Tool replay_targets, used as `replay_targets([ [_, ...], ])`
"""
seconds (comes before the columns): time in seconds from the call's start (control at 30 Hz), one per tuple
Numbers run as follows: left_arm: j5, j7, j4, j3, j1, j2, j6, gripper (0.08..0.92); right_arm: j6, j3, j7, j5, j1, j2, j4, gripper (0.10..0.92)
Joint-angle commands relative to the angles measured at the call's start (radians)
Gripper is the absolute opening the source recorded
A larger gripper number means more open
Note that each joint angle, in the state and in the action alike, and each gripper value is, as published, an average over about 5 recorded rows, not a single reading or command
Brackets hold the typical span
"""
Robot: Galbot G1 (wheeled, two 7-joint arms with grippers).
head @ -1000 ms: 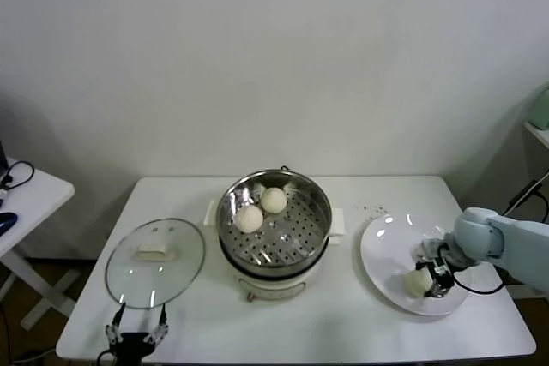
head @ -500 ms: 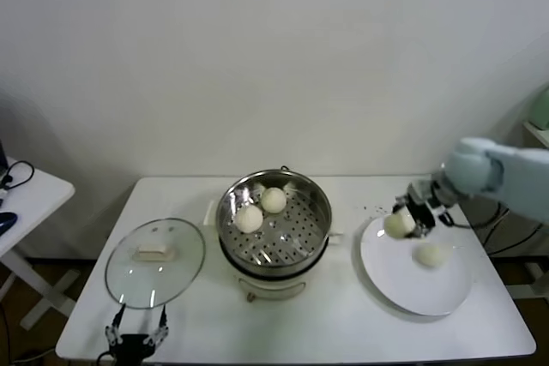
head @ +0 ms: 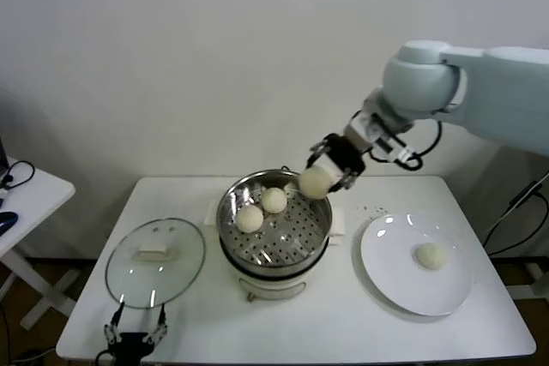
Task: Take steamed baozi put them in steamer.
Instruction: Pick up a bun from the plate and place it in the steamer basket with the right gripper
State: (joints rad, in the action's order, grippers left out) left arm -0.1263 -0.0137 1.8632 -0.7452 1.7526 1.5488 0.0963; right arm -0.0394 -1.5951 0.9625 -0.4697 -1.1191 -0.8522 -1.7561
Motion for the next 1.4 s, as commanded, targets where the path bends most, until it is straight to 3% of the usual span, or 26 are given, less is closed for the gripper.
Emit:
replay_targets([
  [0.03, 0.004, 0.0, 0.003, 0.0, -0.003, 0.002, -0.002, 0.823, -0.231, 0.065, -0.061, 0.404, 0.19, -0.168, -0.126, 0.612],
  [0.2, 0.003, 0.0, 0.003, 0.003, -0.004, 0.007, -0.002, 0.823, -0.303, 0.054, -0.089, 0.645, 0.327, -0.211, -0.016, 0.613],
  [0.4, 0.003, 0.0, -0.004, 0.0, -0.011, 0.009, -0.003, 0.823, -0.325, 0.076, -0.098, 0.719, 0.446, -0.271, 0.095, 0.619],
  [0.9, 0.005, 0.001, -0.022, -0.012, -0.022, 0.01, 0.001, 0.823, -0.311, 0.1, -0.09, 0.723, 0.505, -0.314, 0.132, 0.641],
  [1.17, 0.003, 0.002, -0.021, -0.01, -0.019, 0.011, 0.004, 0.823, -0.32, 0.118, -0.117, 0.712, 0.501, -0.309, 0.147, 0.79],
  [1.4, 0.002, 0.002, -0.017, -0.012, -0.012, 0.011, 0.008, 0.823, -0.357, 0.128, -0.093, 0.605, 0.401, -0.227, 0.129, 0.822],
])
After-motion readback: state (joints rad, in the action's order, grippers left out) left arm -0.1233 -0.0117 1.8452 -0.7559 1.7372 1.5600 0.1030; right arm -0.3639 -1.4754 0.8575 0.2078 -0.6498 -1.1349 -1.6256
